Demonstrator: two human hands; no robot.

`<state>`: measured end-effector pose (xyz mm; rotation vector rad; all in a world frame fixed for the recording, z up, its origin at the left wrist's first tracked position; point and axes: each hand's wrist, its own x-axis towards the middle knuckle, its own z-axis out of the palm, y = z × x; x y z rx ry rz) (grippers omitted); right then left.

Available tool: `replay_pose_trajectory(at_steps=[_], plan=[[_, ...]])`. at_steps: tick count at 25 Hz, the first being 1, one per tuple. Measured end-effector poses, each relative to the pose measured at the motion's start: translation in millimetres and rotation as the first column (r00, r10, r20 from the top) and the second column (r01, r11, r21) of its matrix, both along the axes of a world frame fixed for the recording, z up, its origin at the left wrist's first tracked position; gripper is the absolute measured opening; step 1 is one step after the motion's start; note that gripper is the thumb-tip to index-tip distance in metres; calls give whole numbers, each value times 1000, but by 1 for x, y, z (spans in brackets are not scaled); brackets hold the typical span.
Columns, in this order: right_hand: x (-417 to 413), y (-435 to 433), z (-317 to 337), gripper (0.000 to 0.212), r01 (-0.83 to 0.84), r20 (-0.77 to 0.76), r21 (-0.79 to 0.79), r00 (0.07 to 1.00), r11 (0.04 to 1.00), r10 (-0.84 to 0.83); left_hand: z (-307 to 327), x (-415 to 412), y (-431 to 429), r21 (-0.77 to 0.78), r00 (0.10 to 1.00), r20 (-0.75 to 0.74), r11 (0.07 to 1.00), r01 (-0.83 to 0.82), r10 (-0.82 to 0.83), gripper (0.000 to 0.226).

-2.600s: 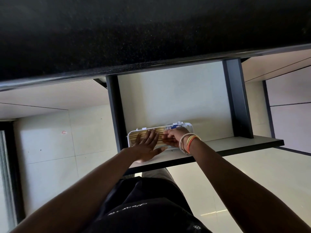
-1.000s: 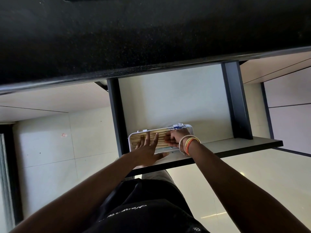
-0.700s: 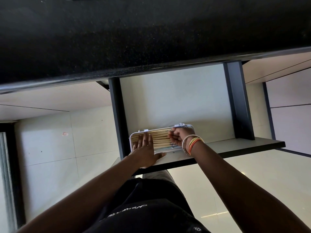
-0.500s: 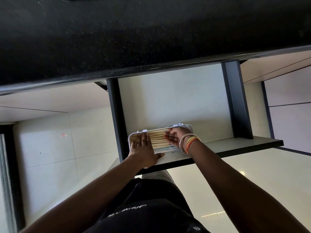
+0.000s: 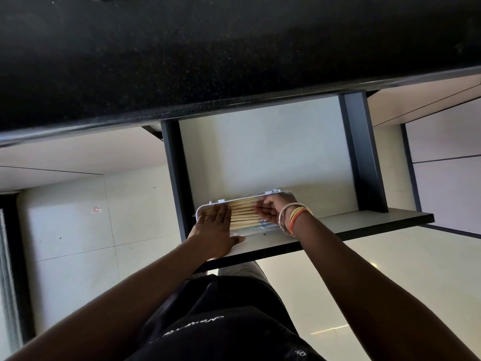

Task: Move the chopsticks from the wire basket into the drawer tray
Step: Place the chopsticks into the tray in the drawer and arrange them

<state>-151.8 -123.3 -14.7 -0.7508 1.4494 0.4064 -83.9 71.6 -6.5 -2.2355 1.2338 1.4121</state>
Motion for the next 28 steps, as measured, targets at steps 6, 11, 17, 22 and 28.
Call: replay_pose_trajectory(at_steps=[6,11,17,22,28], plan=[[-10,-10,-14,26,-173,-146,-218,979,961,143,-8,11,3,-39,963,38,962,269,-268,75],[-1,-8,-9,21,-294,-151,-278,954,915,261,-21,21,10,-143,917,46,905,399,-397,73],[-21,-38,43,22,-244,14,-209,967,947,253,-26,24,16,-214,932,6,910,356,-363,110],[-61,-63,72,20,30,108,-578,993,816,40,5,22,16,-390,961,-272,906,-162,54,102],[-116,-3,54,20,-445,-399,-894,744,-48,536,34,-21,48,-464,983,-178,878,-114,33,97]])
